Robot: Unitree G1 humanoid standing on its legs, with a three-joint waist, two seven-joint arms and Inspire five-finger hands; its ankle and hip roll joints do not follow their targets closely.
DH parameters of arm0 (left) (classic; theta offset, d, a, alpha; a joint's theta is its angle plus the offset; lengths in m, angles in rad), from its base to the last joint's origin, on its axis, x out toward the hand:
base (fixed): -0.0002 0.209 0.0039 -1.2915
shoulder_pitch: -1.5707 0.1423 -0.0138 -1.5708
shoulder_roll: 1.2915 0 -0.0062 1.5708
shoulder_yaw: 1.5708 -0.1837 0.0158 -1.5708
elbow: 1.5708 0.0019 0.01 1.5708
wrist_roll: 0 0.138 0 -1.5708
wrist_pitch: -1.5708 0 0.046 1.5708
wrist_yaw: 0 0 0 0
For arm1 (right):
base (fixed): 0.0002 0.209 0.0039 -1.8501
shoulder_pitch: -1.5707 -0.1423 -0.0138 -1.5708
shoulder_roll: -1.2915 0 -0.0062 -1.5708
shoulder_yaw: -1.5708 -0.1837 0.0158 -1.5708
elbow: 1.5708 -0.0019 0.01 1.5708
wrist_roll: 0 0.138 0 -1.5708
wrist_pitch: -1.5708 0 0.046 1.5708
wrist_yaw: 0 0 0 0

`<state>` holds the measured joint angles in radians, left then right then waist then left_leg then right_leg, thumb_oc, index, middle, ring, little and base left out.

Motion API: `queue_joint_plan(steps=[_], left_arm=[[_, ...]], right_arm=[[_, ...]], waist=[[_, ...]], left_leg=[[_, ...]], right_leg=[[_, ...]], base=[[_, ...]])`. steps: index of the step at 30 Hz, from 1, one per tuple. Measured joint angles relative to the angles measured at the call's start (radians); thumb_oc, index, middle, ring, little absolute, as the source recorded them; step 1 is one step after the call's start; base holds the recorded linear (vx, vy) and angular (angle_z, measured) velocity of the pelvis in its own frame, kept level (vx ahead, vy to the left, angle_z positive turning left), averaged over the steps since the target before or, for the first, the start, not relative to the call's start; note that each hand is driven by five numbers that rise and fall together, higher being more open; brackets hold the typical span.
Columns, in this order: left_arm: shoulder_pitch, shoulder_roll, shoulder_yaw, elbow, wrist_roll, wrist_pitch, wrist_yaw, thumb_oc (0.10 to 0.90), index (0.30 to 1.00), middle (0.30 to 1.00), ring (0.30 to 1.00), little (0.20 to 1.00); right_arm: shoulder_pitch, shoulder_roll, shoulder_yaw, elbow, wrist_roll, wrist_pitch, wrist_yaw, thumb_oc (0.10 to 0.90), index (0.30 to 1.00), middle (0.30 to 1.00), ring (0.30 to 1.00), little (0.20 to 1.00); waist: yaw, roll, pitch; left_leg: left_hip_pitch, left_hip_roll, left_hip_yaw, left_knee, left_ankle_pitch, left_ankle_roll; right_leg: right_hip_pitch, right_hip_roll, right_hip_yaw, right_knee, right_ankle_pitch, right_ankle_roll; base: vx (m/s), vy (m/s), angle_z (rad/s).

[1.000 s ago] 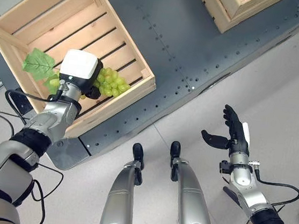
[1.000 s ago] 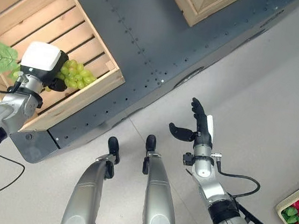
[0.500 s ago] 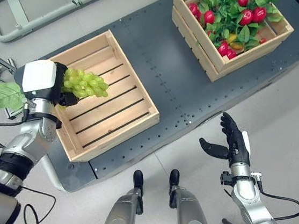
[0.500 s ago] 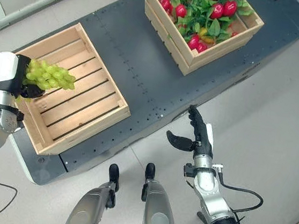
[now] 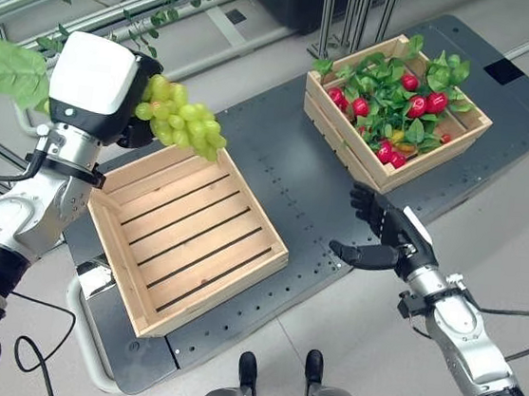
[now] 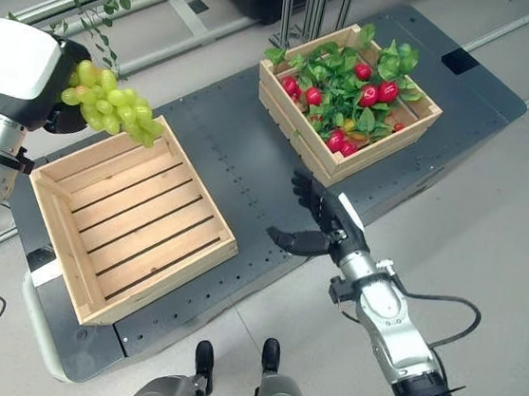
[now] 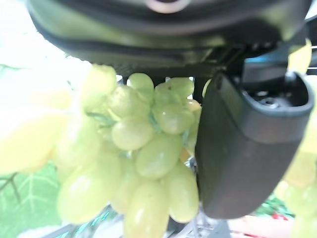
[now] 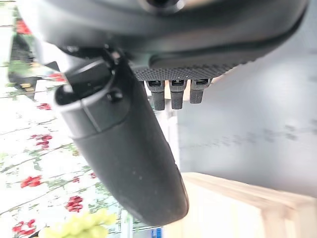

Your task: Pick up the fruits from the basket on one side to the basket on the other side

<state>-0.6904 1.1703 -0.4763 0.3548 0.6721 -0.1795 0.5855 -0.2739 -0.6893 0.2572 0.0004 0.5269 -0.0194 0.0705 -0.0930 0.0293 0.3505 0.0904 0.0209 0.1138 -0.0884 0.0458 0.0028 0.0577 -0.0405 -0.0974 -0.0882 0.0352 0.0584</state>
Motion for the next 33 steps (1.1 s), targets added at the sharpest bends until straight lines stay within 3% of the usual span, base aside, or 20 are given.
queue_joint_plan(steps=[7, 11, 13, 18, 24, 33], left_arm=[[-0.174, 0.028, -0.213, -0.102, 0.162, -0.130, 0.022, 0.400, 0.300, 0.300, 0.300, 0.300], [-0.291, 0.037, -0.348, -0.130, 0.229, -0.178, 0.017, 0.400, 0.300, 0.300, 0.300, 0.300], [-0.346, 0.036, -0.414, -0.172, 0.267, -0.193, 0.017, 0.400, 0.300, 0.300, 0.300, 0.300], [-0.348, 0.022, -0.420, -0.236, 0.317, -0.245, 0.027, 0.400, 0.300, 0.300, 0.300, 0.300], [-0.384, 0.016, -0.464, -0.272, 0.353, -0.253, 0.030, 0.400, 0.300, 0.300, 0.300, 0.300], [-0.428, -0.031, -0.523, -0.271, 0.356, -0.252, 0.030, 0.400, 0.300, 0.300, 0.300, 0.300]], right_arm=[[-0.144, -0.010, 0.005, -0.009, 0.042, 0.135, 0.046, 0.800, 0.900, 0.900, 0.900, 0.900], [-0.213, -0.029, 0.091, -0.008, 0.045, 0.212, 0.044, 0.800, 0.900, 0.900, 0.900, 0.900], [-0.237, -0.025, 0.125, -0.005, 0.155, 0.263, 0.039, 0.800, 0.900, 0.900, 0.900, 0.900], [-0.239, 0.016, 0.166, 0.020, 0.316, 0.338, 0.037, 0.800, 0.900, 0.900, 0.900, 0.900], [-0.241, 0.066, 0.211, 0.082, 0.557, 0.459, 0.037, 0.800, 0.900, 0.900, 0.900, 0.900], [-0.241, 0.138, 0.238, 0.114, 0.831, 0.538, -0.006, 0.800, 0.900, 0.900, 0.900, 0.900]], waist=[[0.003, 0.001, -0.064], [0.001, 0.006, -0.096], [0.001, 0.010, -0.117], [0.001, 0.023, -0.138], [0.001, 0.024, -0.171], [0.002, 0.028, -0.237]], left_leg=[[0.002, -0.002, 0.001, 0.000, 0.000, 0.000], [0.006, -0.002, 0.002, 0.000, 0.000, 0.000], [0.008, -0.002, 0.002, 0.000, 0.000, 0.000], [0.023, 0.000, 0.002, 0.000, 0.000, 0.000], [0.030, 0.003, 0.005, 0.000, -0.001, 0.001], [0.032, 0.005, 0.007, 0.000, -0.001, 0.002]], right_leg=[[0.001, -0.001, 0.001, 0.000, 0.004, 0.002], [0.004, -0.001, 0.003, 0.000, 0.007, 0.003], [0.005, 0.000, 0.004, 0.000, 0.007, 0.003], [0.019, 0.001, 0.006, 0.000, 0.008, 0.002], [0.024, 0.005, 0.008, 0.000, 0.011, -0.001], [0.024, 0.007, 0.009, 0.000, 0.011, -0.002]], base=[[0.00, -0.050, 0.00], [0.00, -0.052, -0.02], [-0.02, -0.050, -0.03], [-0.01, -0.028, -0.01], [0.00, -0.011, -0.02], [0.00, -0.003, -0.01]])
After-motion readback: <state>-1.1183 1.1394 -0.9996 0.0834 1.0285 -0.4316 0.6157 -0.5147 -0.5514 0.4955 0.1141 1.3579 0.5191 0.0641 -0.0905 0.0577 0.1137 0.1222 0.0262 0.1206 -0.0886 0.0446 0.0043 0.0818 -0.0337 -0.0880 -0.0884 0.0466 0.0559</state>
